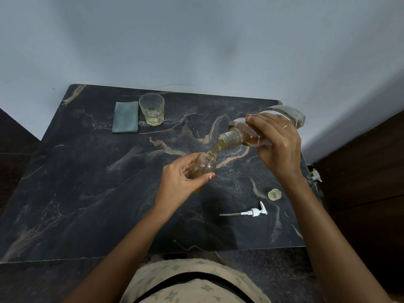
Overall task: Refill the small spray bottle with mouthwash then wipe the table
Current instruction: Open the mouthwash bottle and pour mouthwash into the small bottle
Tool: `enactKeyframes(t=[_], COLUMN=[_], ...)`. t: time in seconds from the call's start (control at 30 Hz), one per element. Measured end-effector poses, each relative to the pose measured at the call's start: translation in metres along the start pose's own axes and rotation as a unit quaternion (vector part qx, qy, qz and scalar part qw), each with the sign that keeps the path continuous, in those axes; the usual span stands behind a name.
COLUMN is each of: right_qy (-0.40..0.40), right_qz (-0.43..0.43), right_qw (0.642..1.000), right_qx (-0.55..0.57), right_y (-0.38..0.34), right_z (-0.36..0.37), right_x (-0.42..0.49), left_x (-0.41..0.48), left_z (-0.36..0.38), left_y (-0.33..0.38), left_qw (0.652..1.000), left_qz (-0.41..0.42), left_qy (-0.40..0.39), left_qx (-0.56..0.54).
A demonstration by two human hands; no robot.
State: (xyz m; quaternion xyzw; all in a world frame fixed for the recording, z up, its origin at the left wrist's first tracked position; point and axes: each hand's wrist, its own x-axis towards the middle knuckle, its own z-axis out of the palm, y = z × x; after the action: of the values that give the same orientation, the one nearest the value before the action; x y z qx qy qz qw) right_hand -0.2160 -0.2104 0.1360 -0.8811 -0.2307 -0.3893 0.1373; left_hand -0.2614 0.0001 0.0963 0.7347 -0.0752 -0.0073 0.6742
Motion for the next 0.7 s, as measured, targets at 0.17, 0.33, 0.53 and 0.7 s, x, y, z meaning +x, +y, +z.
enactKeyframes(t=[0.17, 0.33, 0.53, 0.7], right_qy=[-0.004, -0.001, -0.002, 0.003], right_qz=[0.001, -0.003, -0.003, -0.005], right_qw=[1.0, 1.0, 1.0, 1.0], right_qx=[-0.001, -0.001, 0.002, 0.0], right_y=[-0.0013, -0.0013, -0.0001, 0.0017], right_z=[-0.0014, -0.0004, 0.0006, 0.0009], right_x=[0.0002, 0.0012, 0.0017, 0.0015], left_x=[-0.0003, -0.0003, 0.0005, 0.002], left_z=[0.0009, 0.0018, 0.0024, 0.0022], left_y=[-0.0031, -0.0035, -0.0032, -0.0028], left_qw=[1.0, 1.0, 1.0, 1.0], left_qz=[-0.006, -0.013, -0.013, -0.016], left_qy=[0.0, 0.006, 0.006, 0.006], left_qx=[-0.002, -0.01, -0.007, -0.01])
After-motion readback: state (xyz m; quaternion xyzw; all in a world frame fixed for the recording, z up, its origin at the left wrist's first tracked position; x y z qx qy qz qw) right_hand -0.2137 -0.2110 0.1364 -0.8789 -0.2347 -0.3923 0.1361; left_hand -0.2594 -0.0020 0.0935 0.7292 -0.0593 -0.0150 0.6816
